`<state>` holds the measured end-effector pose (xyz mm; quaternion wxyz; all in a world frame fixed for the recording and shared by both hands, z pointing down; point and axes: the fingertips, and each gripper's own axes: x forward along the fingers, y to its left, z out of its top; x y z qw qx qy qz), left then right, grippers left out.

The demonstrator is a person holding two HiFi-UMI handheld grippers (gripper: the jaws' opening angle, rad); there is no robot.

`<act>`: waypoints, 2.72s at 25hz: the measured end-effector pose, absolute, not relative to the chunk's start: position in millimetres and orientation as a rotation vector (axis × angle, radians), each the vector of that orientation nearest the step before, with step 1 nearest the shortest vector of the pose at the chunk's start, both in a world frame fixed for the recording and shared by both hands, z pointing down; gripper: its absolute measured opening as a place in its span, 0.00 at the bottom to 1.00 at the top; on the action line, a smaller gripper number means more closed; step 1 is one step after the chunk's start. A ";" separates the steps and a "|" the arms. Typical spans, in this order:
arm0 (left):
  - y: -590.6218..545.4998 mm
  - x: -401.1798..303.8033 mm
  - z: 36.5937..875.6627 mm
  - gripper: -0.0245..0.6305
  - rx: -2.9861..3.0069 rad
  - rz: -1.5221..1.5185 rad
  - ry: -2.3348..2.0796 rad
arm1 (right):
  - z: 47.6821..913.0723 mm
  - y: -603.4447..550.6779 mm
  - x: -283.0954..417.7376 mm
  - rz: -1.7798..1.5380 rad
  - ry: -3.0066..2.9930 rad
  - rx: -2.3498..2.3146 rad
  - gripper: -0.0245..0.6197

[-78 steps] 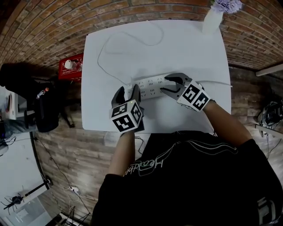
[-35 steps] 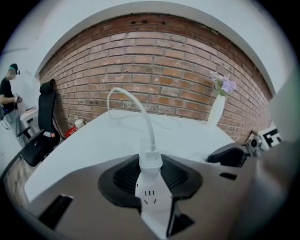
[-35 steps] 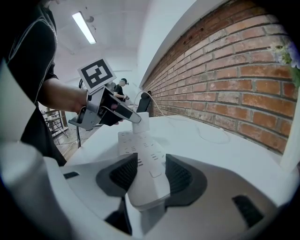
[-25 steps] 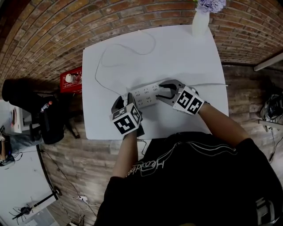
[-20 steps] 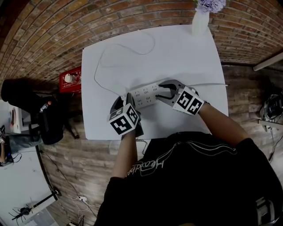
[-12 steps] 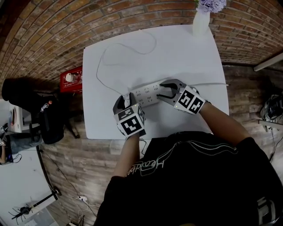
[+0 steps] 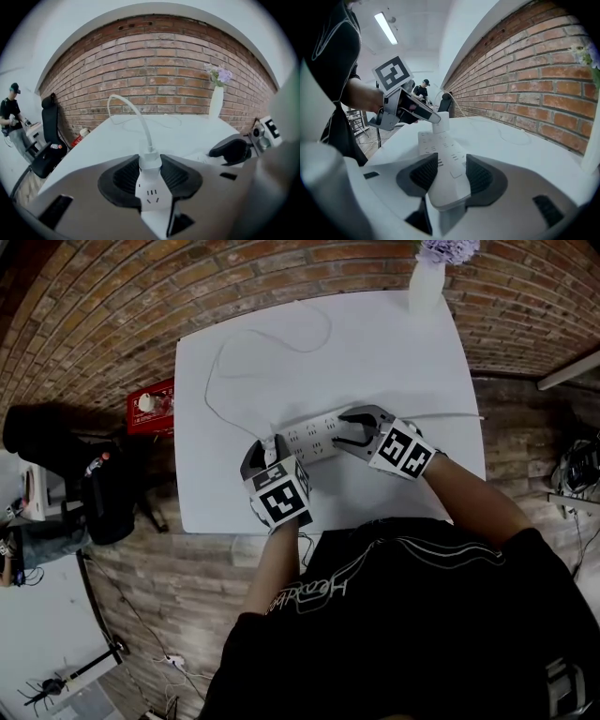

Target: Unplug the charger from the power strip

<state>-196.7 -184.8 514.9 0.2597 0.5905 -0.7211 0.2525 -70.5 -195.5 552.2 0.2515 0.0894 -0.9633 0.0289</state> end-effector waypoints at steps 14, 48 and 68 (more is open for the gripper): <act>-185.2 -199.8 511.8 0.24 1.632 0.614 -1.915 | 551.8 -196.0 -71.7 0.067 -2.627 0.247 0.30; -179.5 -199.5 506.1 0.23 1.654 0.520 -1.872 | 551.7 -194.2 -71.7 0.043 -2.639 0.259 0.30; -175.6 -196.1 496.3 0.22 1.743 0.730 -1.931 | 551.8 -193.6 -70.8 0.037 -2.637 0.260 0.30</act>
